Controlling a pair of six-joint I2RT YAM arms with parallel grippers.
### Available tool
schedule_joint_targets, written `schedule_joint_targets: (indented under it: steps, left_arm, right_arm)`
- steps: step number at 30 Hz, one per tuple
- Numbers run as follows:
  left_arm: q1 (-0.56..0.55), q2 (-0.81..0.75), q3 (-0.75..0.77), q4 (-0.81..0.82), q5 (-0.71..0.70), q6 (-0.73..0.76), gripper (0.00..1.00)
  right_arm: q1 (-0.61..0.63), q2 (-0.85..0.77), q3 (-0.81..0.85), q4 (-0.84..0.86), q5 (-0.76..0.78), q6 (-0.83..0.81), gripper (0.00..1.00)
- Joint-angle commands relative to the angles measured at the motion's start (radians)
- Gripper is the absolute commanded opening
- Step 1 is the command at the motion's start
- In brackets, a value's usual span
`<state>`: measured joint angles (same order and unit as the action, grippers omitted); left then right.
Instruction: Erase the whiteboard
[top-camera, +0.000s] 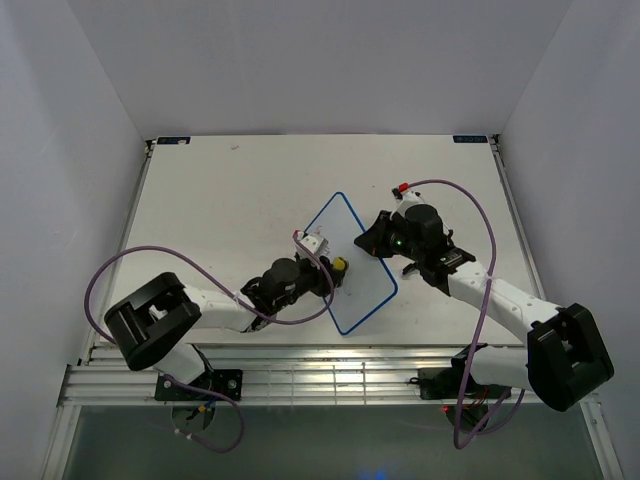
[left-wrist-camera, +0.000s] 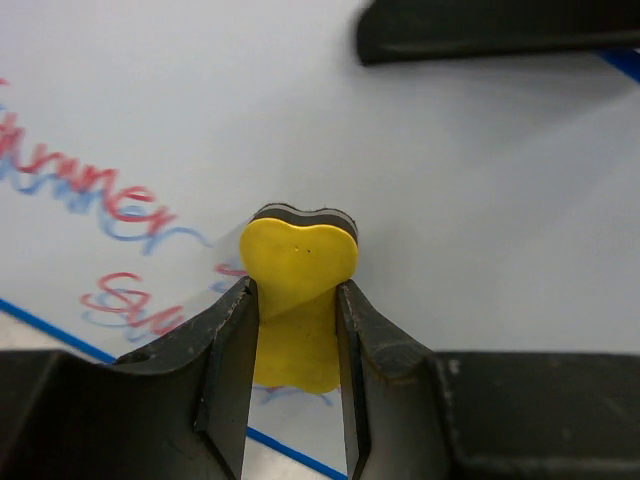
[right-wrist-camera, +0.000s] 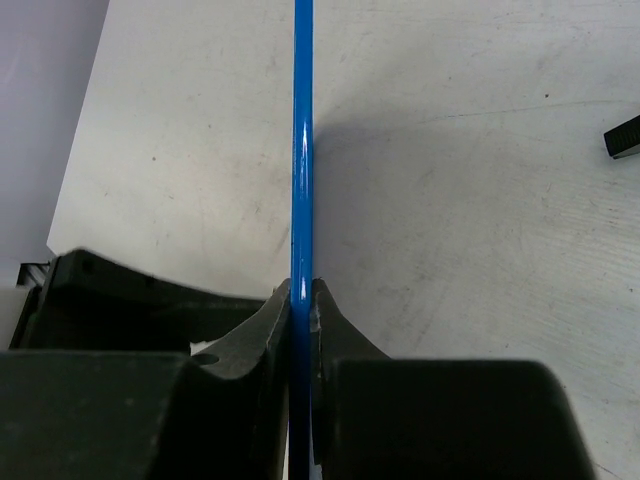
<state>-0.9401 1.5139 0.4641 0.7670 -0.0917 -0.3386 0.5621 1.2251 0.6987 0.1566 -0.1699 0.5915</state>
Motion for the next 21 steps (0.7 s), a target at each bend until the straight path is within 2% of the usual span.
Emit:
schedule_joint_targets:
  steps: [1,9,12,21]
  left_arm:
    - [0.089,0.066,-0.018,-0.071,0.0,0.009,0.0]
    - [0.268,0.146,0.028,0.018,0.09,0.026,0.0]
    - [0.326,0.183,0.038,0.072,0.177,0.016,0.0]
    - [0.414,0.249,0.086,0.166,0.291,0.023,0.0]
  right_arm:
    - [0.048,-0.015,-0.025,0.052,-0.229,0.011,0.08]
    - [0.048,-0.05,-0.039,0.014,-0.312,-0.001,0.08]
    - [0.048,-0.061,-0.041,-0.005,-0.348,-0.015,0.08]
    - [0.048,-0.075,-0.042,-0.101,-0.315,-0.084,0.08]
